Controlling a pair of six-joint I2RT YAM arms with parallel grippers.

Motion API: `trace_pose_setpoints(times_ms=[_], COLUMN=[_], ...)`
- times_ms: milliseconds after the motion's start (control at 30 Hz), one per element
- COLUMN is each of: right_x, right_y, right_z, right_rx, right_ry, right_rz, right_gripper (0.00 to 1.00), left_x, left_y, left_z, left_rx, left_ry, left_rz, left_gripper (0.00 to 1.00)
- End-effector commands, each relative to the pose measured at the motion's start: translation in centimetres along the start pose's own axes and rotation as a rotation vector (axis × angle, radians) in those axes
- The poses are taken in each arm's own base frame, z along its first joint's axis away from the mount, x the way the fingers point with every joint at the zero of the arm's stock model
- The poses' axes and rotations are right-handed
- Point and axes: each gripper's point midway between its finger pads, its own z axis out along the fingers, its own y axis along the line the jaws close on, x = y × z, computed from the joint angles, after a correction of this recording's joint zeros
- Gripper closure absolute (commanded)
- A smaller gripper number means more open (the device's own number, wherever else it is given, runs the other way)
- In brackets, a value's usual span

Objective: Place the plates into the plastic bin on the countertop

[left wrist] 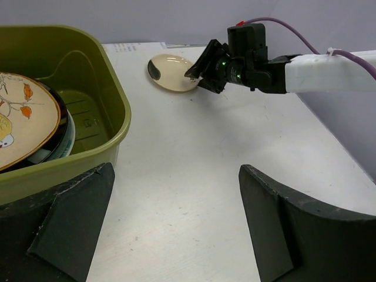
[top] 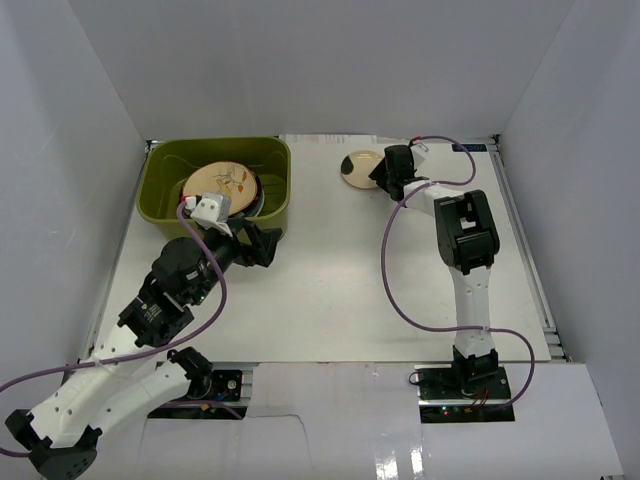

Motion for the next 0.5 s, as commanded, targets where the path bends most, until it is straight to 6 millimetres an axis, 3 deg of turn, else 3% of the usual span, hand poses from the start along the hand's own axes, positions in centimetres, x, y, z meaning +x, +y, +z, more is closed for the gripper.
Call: trace_pose_setpoints(times_ms=[0,100,133,200,233,300,333,400,433,467], right_x=[-1.3,-0.7,-0.5,-0.6,-0.6,-2.5,-4.9,-6.1,-8.5,-8.8], right_y=[0.4,0.4,0.2,0.2,-0.3,1.0,2.4,3.0,5.1,6.0], right_z=[1.1,2.2,2.5,2.3,1.3,-0.2,-2.3,-4.6,-7.4,-8.9], right_rx=[0.014,0.018,0.024,0.020,0.022,-0.043,-0.092,-0.153,-0.228,-0.268], right_ry=[-0.024,-0.011,-0.008,-0.013,-0.019,-0.089,-0.140,-0.195,-0.238,-0.257], right_rz=[0.041,0.060,0.070,0.100,0.100,0.130,0.144,0.134,0.141,0.136], right_gripper=[0.44,0.55,0.69,0.88,0.92,0.92,0.92,0.92,0.92,0.92], left_x=[0.0,0.3,0.3,0.5,0.5,0.5,0.1,-0.4,-0.9,-1.4], left_y=[-0.2,0.0,0.0,0.4,0.4,0.6,0.6,0.8,0.8,1.0], left_z=[0.4,0.6,0.6,0.7,0.7,0.7,0.4,0.2,-0.1,-0.3], left_rx=[0.016,0.011,0.008,-0.004,-0.005,-0.011,-0.010,-0.012,-0.011,-0.017], left_ry=[-0.017,-0.013,-0.013,-0.011,-0.011,-0.014,-0.028,-0.044,-0.062,-0.079], left_rz=[0.021,0.035,0.039,0.049,0.050,0.051,0.047,0.038,0.025,0.017], left_gripper=[0.02,0.02,0.02,0.02,0.02,0.02,0.02,0.02,0.02,0.02])
